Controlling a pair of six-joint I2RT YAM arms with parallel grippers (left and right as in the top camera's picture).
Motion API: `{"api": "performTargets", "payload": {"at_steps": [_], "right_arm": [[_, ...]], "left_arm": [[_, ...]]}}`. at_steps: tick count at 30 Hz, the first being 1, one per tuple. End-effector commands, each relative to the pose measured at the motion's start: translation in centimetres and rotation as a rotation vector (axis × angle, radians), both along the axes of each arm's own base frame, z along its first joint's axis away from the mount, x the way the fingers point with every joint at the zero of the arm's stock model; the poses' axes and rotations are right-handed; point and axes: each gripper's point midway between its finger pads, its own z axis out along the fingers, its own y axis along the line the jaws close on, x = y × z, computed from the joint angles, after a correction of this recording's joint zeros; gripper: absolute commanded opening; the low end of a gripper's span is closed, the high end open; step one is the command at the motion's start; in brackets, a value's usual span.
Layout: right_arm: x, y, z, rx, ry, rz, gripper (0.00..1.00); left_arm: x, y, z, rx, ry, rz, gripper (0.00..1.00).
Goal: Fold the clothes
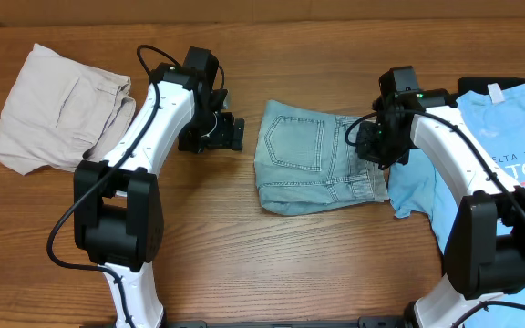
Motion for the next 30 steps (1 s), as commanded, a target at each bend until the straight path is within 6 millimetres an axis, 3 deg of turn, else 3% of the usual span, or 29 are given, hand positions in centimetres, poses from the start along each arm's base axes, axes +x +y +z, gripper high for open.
{"api": "performTargets", "payload": {"at_steps": [1, 3, 8, 12, 15, 18, 21, 24, 27, 30], "right_arm": [[0.3, -0.7, 0.5, -0.027, -0.014, -0.021, 0.34], [0.5, 0.1, 0.8, 0.019, -0.024, -0.006, 0.32], [0.4, 5.9, 2.8, 0.347, -0.074, 0.203, 0.18], [-0.7, 5.0, 0.8, 0.263, -0.019, 0.156, 0.09], [-2.5, 2.6, -2.6, 0.146, 0.055, 0.048, 0.09], [-4.1, 2.0, -4.8, 0.139, 0.098, -0.011, 0.09], [-5.5, 2.0, -6.4, 0.153, 0.124, -0.030, 0.09], [-6.1, 2.2, -7.0, 0.170, 0.133, -0.029, 0.09], [-5.9, 2.3, -6.9, 0.171, 0.125, -0.028, 0.09], [-5.8, 2.4, -6.9, 0.182, 0.124, -0.027, 0.08]], "left_arm": [[-0.5, -0.7, 0.0, -0.039, 0.010, -0.038, 0.82], [-0.6, -1.5, 0.2, -0.083, 0.003, -0.093, 0.64], [-0.8, -3.8, 0.6, -0.143, -0.024, -0.185, 0.33], [-0.7, -5.3, 0.6, -0.150, -0.054, -0.220, 0.34], [-1.0, -6.1, 0.7, -0.159, -0.054, -0.239, 0.47], [-2.0, -7.0, 0.8, -0.189, -0.022, -0.255, 0.56], [-3.3, -7.9, 1.0, -0.210, 0.019, -0.271, 0.46], [-4.3, -8.5, 0.7, -0.195, 0.039, -0.297, 0.27], [-5.2, -9.2, -0.7, -0.160, 0.039, -0.332, 0.18], [-7.4, -9.6, -2.9, -0.139, 0.092, -0.338, 0.09]]}}
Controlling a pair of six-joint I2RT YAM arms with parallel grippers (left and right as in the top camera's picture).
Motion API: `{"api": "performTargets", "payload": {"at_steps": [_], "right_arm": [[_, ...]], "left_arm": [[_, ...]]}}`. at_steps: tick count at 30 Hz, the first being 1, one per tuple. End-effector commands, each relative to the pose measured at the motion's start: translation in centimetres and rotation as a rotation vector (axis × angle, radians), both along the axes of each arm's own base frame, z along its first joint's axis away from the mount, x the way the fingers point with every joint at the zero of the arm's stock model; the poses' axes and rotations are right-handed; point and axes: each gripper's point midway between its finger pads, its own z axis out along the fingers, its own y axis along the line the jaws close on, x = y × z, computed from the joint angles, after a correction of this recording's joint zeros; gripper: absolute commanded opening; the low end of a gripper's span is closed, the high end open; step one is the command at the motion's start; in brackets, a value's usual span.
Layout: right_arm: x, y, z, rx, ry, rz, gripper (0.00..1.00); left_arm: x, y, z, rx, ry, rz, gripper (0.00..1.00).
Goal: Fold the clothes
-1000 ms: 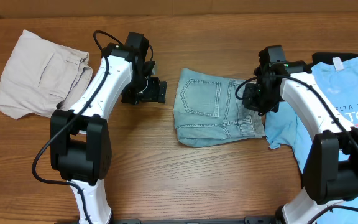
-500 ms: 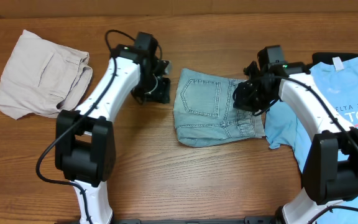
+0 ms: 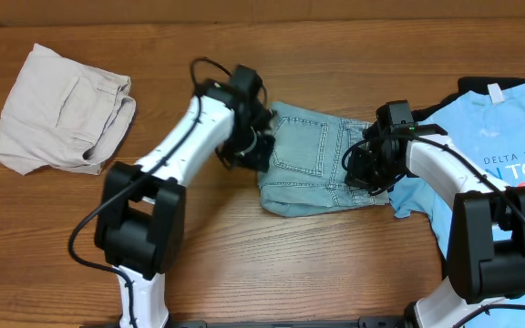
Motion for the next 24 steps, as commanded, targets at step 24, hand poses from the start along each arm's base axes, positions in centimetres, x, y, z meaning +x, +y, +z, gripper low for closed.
{"api": "performTargets", "payload": {"at_steps": [24], "right_arm": [[1.4, 0.0, 7.1, -0.007, -0.127, 0.046, 0.08]], "left_arm": [[1.2, 2.5, -0.7, -0.130, 0.104, 0.218, 0.21]]}}
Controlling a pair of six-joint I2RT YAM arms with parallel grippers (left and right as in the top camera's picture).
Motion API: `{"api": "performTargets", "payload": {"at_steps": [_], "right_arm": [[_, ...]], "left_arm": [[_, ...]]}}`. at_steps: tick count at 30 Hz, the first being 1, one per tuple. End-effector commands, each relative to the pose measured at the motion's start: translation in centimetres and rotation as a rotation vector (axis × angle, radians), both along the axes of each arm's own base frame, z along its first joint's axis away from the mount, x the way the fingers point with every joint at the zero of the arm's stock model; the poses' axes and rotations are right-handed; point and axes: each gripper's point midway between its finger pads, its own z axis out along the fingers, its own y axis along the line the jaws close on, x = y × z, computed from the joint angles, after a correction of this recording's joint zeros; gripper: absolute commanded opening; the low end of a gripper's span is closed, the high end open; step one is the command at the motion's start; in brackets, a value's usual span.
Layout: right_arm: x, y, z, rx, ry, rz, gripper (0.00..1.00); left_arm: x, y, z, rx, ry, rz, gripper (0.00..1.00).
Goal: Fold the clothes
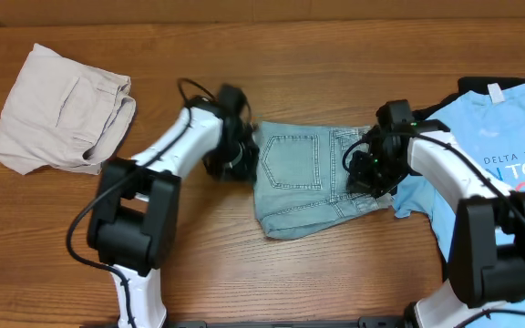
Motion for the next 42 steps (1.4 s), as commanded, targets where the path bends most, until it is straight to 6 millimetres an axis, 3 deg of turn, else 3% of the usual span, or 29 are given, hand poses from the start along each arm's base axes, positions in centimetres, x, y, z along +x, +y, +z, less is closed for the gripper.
{"api": "performTargets", "payload": {"at_steps": [1, 3, 6, 14, 21, 27, 31, 34, 38, 42], "right_arm": [[3.1, 0.0, 6.1, -0.004, -0.209, 0.016, 0.08], [3.4, 0.0, 7.4, 0.000, -0.247, 0.014, 0.09], [3.7, -0.2, 8.0, 0.001, -0.264, 0.001, 0.10], [4.8, -3.1, 8.1, -0.007, -0.258, -0.155, 0.13], [4.7, -4.7, 7.9, -0.011, -0.239, -0.202, 0.13], [4.5, -3.8, 8.1, 0.004, -0.258, -0.128, 0.13], [4.3, -1.5, 8.4, 0.053, -0.299, 0.016, 0.13], [4.4, 0.1, 8.5, 0.055, -0.329, 0.083, 0.14], [4.8, 1.9, 8.1, 0.067, -0.371, 0.133, 0.15], [5.1, 3.1, 7.2, 0.069, -0.384, 0.167, 0.18]], "left_arm": [[1.2, -2.0, 3.2, -0.227, 0.028, 0.045, 0.21], [0.1, -3.2, 4.4, -0.321, 0.077, 0.023, 0.22], [-2.8, -4.1, 4.8, -0.315, 0.164, -0.034, 0.20], [-9.6, -4.5, 3.4, -0.038, 0.281, -0.213, 0.15], [-10.8, -1.7, -0.7, 0.182, 0.271, -0.158, 0.18], [-11.3, 3.0, -5.4, 0.365, 0.272, 0.019, 0.19], [-8.0, 4.5, -5.5, 0.331, 0.228, 0.136, 0.16], [-2.8, 5.3, -4.1, 0.266, 0.124, 0.233, 0.16], [6.5, 6.1, 0.7, 0.128, -0.103, 0.338, 0.18], [13.4, 6.2, 8.6, -0.016, -0.319, 0.343, 0.25]]}}
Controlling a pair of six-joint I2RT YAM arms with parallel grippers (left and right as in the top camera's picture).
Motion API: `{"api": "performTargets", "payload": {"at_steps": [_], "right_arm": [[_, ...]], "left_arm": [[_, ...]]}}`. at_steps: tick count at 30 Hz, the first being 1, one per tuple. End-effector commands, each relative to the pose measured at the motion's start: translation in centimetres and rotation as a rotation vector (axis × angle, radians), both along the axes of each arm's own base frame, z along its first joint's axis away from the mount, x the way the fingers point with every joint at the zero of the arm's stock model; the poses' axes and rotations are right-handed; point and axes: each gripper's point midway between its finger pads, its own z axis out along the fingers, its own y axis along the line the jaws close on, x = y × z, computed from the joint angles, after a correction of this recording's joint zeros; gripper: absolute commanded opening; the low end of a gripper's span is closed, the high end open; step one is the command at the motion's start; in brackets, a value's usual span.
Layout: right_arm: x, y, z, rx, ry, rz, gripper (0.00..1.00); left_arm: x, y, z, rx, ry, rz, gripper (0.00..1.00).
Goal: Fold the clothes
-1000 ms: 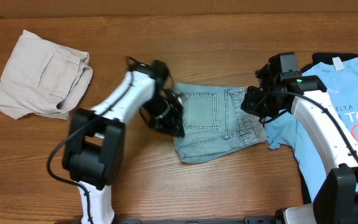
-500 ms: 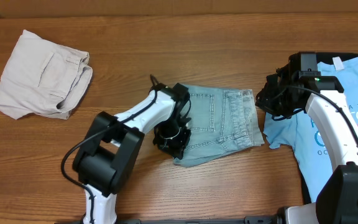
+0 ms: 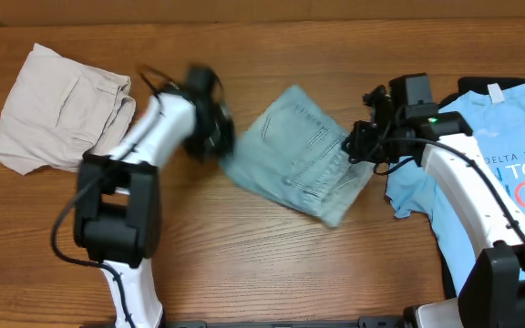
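The folded light-blue denim shorts [image 3: 294,155] lie turned like a diamond at the table's middle, blurred by motion. My left gripper [image 3: 221,148], also blurred, sits at their left corner and seems shut on the cloth. My right gripper [image 3: 357,146] hovers at the shorts' right edge by the waistband; its fingers are too dark to read. A folded beige garment [image 3: 57,109] rests at the far left. A light-blue printed T-shirt [image 3: 504,155] lies spread at the far right, partly under my right arm.
The wooden table [image 3: 272,273] shows bare wood along the front. Both arm bases stand at the front edge, left and right. The T-shirt's sleeve [image 3: 408,191] lies close to the shorts' right corner.
The shorts have slid left and turned from square to a diamond. My left gripper has shifted left and up with their corner. My right gripper has risen from the waistband toward the table's back.
My left gripper was left of the square-lying shorts while the right one rested at their waistband. Then the left gripper was on the shorts' left side, then at their left edge. Now the shorts sit rotated and further left.
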Motion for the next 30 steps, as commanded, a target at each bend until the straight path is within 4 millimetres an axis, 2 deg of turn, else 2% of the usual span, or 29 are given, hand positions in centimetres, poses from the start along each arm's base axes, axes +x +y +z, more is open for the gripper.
{"api": "performTargets", "payload": {"at_steps": [1, 2, 4, 6, 8, 9, 14, 18, 20, 24, 30], "right_arm": [[-0.1, 0.7, -1.3, -0.008, 0.007, 0.037, 0.18], [0.1, 0.6, -1.6, -0.016, 0.009, 0.036, 0.18], [0.3, 0.3, -2.5, -0.039, 0.020, 0.028, 0.18], [0.4, -0.2, -3.7, -0.072, 0.046, 0.018, 0.18], [0.2, -0.6, -5.1, -0.100, 0.083, 0.011, 0.18], [0.1, -0.7, -5.9, -0.107, 0.105, 0.010, 0.18], [-0.4, -0.7, -8.9, -0.110, 0.207, -0.029, 0.18], [-1.0, -0.9, -10.7, -0.111, 0.283, -0.083, 0.18], [-1.2, -0.9, -11.0, -0.109, 0.301, -0.091, 0.18], [-1.5, -0.9, -11.2, -0.113, 0.317, -0.089, 0.18], [-1.5, -0.9, -11.2, -0.113, 0.317, -0.089, 0.18]], "left_arm": [[5.5, 0.8, 7.5, -0.029, -0.213, -0.002, 0.26], [6.0, 0.7, 9.3, -0.043, -0.241, -0.010, 0.29], [5.7, 0.1, 12.0, -0.077, -0.251, -0.042, 0.35], [4.3, -0.7, 13.1, -0.110, -0.205, -0.062, 0.43], [2.3, -1.3, 12.7, -0.116, -0.126, -0.076, 0.60], [1.0, -1.6, 12.2, -0.110, -0.070, -0.086, 0.69], [-3.6, -3.6, 8.7, -0.082, 0.115, -0.139, 0.98], [-7.0, -5.7, 5.0, -0.091, 0.248, -0.136, 1.00], [-8.2, -6.1, 3.1, -0.082, 0.304, -0.092, 1.00], [-9.4, -7.6, 0.0, -0.157, 0.378, 0.023, 1.00], [-9.9, -10.4, -3.8, -0.286, 0.397, 0.143, 1.00]]}}
